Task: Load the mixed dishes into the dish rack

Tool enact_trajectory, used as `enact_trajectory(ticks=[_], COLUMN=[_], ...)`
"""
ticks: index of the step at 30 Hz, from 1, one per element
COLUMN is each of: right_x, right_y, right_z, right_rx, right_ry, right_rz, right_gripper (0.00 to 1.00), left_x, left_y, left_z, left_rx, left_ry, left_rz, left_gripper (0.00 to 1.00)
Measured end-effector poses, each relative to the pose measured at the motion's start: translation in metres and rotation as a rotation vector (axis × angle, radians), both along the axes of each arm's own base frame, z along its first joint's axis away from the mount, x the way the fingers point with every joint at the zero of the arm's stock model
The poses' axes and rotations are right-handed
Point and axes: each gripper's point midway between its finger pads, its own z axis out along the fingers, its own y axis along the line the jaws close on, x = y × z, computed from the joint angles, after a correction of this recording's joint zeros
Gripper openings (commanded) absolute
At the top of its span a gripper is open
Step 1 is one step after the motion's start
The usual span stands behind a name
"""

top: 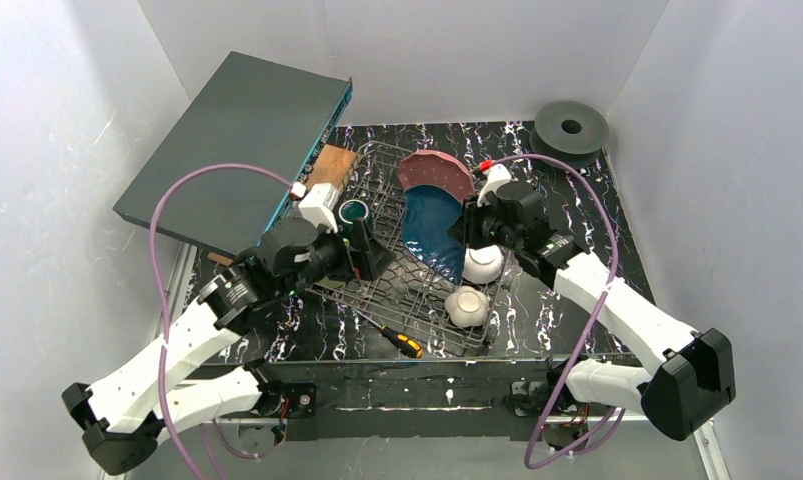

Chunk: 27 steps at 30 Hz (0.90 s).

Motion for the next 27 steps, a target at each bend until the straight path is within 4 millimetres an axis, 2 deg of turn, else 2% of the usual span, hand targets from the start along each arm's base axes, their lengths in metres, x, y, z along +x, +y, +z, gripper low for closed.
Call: enact_trajectory(ticks=[3,7,10,13,16,19,21,25,27], right_x=[-0.009,-0.022,-0.035,-0.056,-0.073,-0.084,-0.089,-0.097,-0.1], right_y=[-0.001,0.0,0.005,0.014,0.021,0.025,0.026,0.029,0.031], right_z=[-0.002,0.005,0.017,0.033,0.042,0.045,0.044,0.046,0.049], right_rx=[0.104,0.232,0.307,0.373,0.418,0.457,0.473,0.5,0.511], right_ry=[0.121,0.243,0.292,0.325,0.364,0.395,0.418,0.45,0.455], right_rz=[0.015,0.057,0.109,0.21,0.297,0.348,0.368,0.416,0.44], right_gripper=[0.01,0.01,0.01,0.01,0.01,0.01,0.01,0.01,0.01], left_x=[-0.019,-0.029,-0.029,-0.023,-0.02,-0.02,-0.02,-0.02,-0.02], left_y=[0.003,0.003,-0.002,-0.014,-0.025,-0.027,-0.026,-0.027,-0.029], left_z=[-0.008,-0.009,-0.008,-0.009,-0.023,-0.03,-0.027,-0.021,-0.023], left_rx=[-0.113,-0.223,-0.252,-0.248,-0.226,-0.213,-0.229,-0.287,-0.298], left_ry=[0.099,0.157,0.195,0.236,0.292,0.316,0.314,0.294,0.301], left_rz=[0.017,0.044,0.055,0.049,0.041,0.048,0.054,0.052,0.05], left_gripper=[0.95,0.94,0.91,0.88,0.82,0.71,0.63,0.58,0.51])
